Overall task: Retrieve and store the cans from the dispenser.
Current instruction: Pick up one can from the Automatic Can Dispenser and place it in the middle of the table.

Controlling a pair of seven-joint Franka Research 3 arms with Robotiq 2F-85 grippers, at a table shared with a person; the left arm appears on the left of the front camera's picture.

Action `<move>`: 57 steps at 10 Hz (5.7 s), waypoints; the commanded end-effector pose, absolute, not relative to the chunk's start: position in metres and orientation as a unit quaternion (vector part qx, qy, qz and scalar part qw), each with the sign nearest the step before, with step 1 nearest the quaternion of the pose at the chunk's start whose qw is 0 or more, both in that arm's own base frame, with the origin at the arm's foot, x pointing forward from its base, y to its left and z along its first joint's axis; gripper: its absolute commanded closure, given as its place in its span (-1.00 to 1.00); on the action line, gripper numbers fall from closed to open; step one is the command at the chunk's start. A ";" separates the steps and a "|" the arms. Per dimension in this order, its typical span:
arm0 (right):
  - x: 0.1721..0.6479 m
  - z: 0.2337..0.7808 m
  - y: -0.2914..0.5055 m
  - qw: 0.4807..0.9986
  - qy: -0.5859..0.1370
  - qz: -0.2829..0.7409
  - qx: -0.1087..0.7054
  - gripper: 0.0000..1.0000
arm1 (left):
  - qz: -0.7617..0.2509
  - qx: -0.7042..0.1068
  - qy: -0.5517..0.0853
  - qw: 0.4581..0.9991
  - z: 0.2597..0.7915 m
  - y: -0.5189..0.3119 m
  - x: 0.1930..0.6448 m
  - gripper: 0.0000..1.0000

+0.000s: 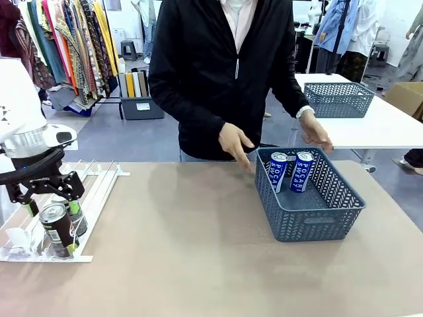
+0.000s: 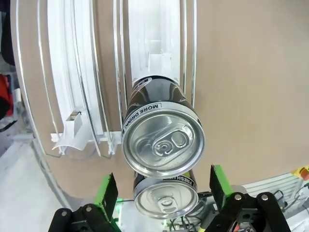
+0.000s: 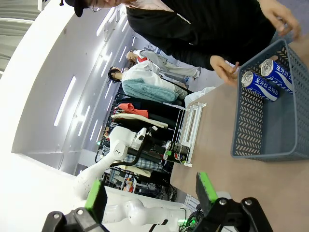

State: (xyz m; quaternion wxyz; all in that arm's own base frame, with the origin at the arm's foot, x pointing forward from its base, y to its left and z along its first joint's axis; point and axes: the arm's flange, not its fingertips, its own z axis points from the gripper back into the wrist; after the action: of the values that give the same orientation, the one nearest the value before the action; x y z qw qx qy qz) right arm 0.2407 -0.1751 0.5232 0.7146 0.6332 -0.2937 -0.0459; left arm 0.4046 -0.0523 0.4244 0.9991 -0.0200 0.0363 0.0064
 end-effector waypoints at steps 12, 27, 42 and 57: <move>0.243 0.527 -0.175 0.706 -0.305 -0.039 0.638 -1.00 | -0.011 -0.008 0.049 0.999 0.424 -0.051 0.404 1.00; 0.243 0.527 -0.175 0.706 -0.305 -0.039 0.638 -1.00 | -0.056 -0.019 -0.149 0.987 0.620 -0.053 0.279 1.00; 0.243 0.527 -0.175 0.706 -0.305 -0.039 0.638 -1.00 | -0.322 -0.015 0.001 0.947 0.440 -0.423 0.509 1.00; 0.243 0.527 -0.175 0.706 -0.305 -0.039 0.638 -1.00 | -0.305 -0.168 -0.013 0.937 0.583 -0.240 0.389 -1.00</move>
State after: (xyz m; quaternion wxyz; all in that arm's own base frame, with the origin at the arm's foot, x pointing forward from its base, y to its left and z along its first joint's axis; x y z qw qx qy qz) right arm 0.2411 -0.1750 0.5235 0.7150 0.6330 -0.2931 -0.0456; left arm 0.4180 -0.3009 0.5879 0.9434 -0.1346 -0.0029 -0.3030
